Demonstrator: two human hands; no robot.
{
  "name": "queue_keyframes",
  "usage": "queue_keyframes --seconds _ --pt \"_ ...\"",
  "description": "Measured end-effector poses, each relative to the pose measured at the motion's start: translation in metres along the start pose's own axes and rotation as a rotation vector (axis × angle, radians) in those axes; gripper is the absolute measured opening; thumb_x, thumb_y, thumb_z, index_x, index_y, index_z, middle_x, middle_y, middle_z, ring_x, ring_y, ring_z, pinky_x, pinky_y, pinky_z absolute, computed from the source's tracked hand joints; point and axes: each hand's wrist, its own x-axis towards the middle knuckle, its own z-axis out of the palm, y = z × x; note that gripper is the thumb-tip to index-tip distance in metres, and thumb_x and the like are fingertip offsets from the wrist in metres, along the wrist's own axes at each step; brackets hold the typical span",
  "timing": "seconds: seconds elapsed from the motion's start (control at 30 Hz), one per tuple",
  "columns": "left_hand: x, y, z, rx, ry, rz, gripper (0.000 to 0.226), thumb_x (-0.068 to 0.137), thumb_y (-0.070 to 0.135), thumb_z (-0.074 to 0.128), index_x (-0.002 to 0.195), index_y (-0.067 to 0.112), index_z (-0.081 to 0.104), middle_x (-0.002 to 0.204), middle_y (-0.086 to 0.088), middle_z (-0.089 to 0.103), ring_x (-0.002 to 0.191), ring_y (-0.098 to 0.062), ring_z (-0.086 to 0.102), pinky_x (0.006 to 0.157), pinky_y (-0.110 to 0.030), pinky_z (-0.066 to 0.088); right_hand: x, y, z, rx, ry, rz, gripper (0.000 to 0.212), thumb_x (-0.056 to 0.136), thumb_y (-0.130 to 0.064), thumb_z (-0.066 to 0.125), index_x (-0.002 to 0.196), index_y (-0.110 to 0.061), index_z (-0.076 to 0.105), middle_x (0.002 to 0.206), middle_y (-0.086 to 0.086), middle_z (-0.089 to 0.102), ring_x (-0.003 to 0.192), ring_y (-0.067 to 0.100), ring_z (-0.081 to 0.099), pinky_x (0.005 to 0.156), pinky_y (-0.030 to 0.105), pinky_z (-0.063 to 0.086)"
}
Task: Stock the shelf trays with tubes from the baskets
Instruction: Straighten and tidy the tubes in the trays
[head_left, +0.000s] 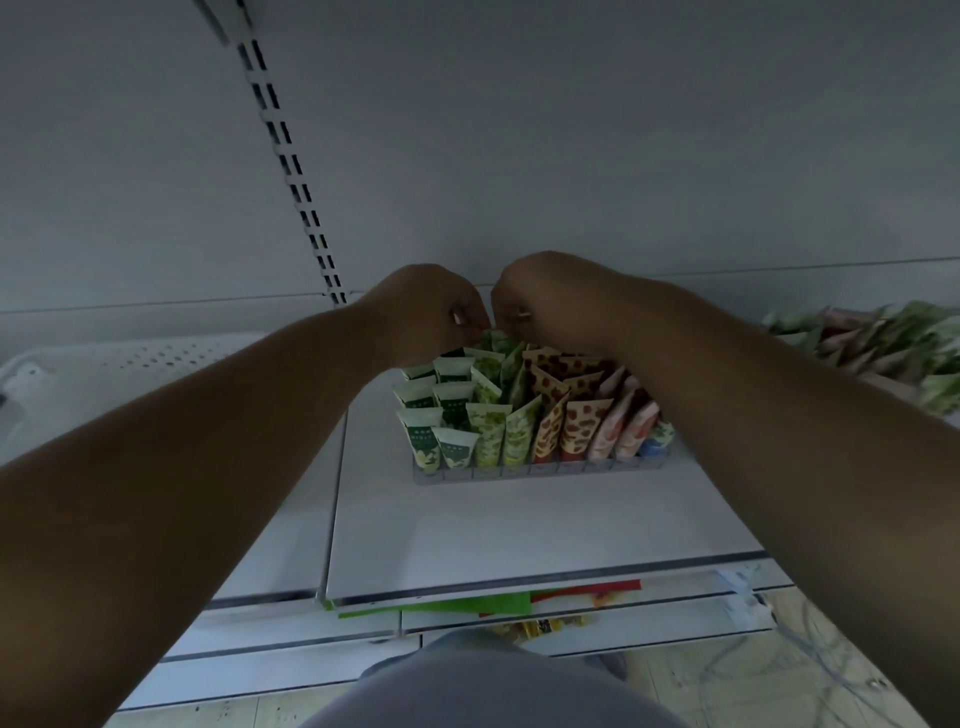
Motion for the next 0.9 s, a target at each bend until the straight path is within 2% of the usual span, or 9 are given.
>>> queue_keyframes --seconds 0.1,0.3,0.43,0.53,0.63,0.77,0.9 --pt "-0.002 0.000 0.001 -0.019 -0.001 -0.013 0.020 0.090 0.031 0.064 0.107 0.025 0.072 0.097 0.011 0.063 0.090 -0.006 0.054 0.079 -0.019 0.037 0.000 -0.001 0.003 -0.016 0.019 0.026 0.013 0.086 -0.009 0.058 0.088 -0.016 0.069 0.092 0.004 0.061 0.081 0.021 0.057 0.067 0.026 0.035" --pt "-0.004 0.004 0.000 -0.039 0.018 -0.023 0.019 0.090 0.029 0.064 0.106 0.024 0.073 0.097 0.009 0.064 0.088 -0.006 0.054 0.077 -0.019 0.038 -0.002 0.002 0.008 0.076 0.036 0.117 0.013 0.085 -0.015 0.062 0.091 -0.014 0.074 0.095 0.007 0.068 0.084 0.022 0.062 0.074 0.033 0.050" --pt "-0.002 0.004 -0.001 -0.016 0.016 -0.017 0.019 0.090 0.028 0.064 0.105 0.025 0.073 0.098 0.008 0.067 0.086 -0.004 0.053 0.077 -0.019 0.037 -0.005 0.002 0.014 0.072 0.093 0.144 0.016 0.086 -0.018 0.059 0.093 -0.012 0.072 0.093 0.009 0.068 0.083 0.025 0.061 0.075 0.037 0.051" --pt "-0.002 0.005 -0.002 -0.013 0.006 -0.028 0.018 0.089 0.027 0.065 0.104 0.025 0.073 0.087 0.013 0.058 0.086 -0.005 0.053 0.076 -0.019 0.036 -0.006 0.000 0.015 0.076 0.096 0.157 0.016 0.087 -0.020 0.060 0.091 -0.012 0.072 0.091 0.008 0.068 0.082 0.024 0.061 0.073 0.034 0.050" --pt "0.000 0.006 -0.003 -0.001 -0.009 -0.022 0.017 0.088 0.030 0.066 0.103 0.024 0.074 0.086 0.015 0.056 0.088 -0.007 0.057 0.076 -0.019 0.038 -0.012 0.007 0.007 0.108 0.137 0.161 0.021 0.093 -0.027 0.057 0.095 -0.011 0.071 0.092 0.006 0.066 0.079 0.018 0.057 0.069 0.028 0.039" --pt "0.007 0.011 -0.003 -0.057 0.001 -0.027 0.017 0.088 0.033 0.065 0.102 0.026 0.072 0.087 0.015 0.058 0.088 -0.007 0.057 0.075 -0.019 0.037 -0.030 0.026 -0.007 0.135 0.177 0.160 0.019 0.092 -0.022 0.058 0.106 -0.013 0.070 0.106 0.005 0.067 0.097 0.021 0.060 0.074 0.023 0.035" --pt "0.015 0.021 0.001 -0.078 0.002 0.007 0.016 0.086 0.032 0.068 0.100 0.026 0.073 0.086 0.014 0.061 0.079 -0.002 0.053 0.067 -0.016 0.036 -0.033 0.031 -0.001 0.129 0.111 0.153 0.022 0.086 -0.025 0.068 0.107 -0.019 0.068 0.108 0.001 0.066 0.099 0.018 0.060 0.075 0.023 0.037"
